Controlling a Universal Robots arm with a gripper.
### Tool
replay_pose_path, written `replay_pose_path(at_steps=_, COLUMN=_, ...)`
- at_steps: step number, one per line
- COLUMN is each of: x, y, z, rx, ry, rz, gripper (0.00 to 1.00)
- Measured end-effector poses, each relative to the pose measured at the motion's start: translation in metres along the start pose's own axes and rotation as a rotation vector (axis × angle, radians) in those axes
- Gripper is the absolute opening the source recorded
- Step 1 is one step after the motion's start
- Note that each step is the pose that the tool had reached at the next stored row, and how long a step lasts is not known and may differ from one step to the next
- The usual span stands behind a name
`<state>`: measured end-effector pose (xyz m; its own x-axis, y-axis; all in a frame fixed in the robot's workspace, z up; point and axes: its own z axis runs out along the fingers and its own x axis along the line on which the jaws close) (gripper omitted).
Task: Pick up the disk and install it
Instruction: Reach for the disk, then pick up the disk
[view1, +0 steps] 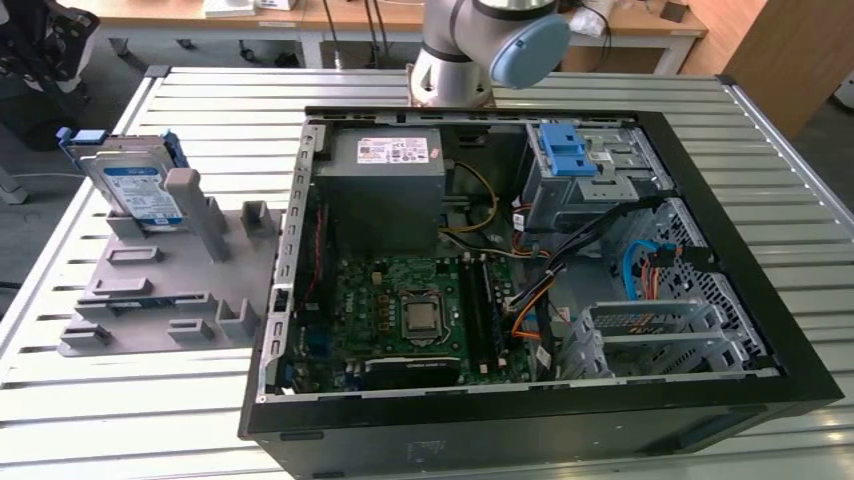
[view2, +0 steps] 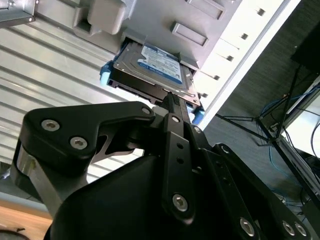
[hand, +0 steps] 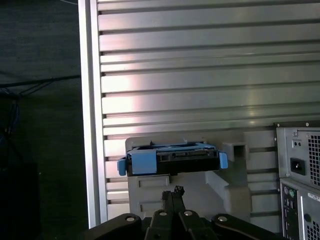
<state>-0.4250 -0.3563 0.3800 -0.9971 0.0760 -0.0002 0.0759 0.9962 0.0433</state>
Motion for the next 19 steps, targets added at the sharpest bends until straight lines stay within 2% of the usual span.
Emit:
replay_pose_path(at_steps=5, x=0.0025, y=-0.0002, z=0.0001, rx=-0.0001, ry=-0.0001, rz=0.000, gripper=0.11)
replay_pose_path(at_steps=15, x=0.0026, y=-0.0002, z=0.0001, rx=0.0000, ry=0.0001, rz=-0.003, gripper=0.11)
replay_pose_path(at_steps=19, x=0.0027, y=-0.0002, z=0.0001, rx=-0.0001, ry=0.0008, rz=-0.021, gripper=0.11)
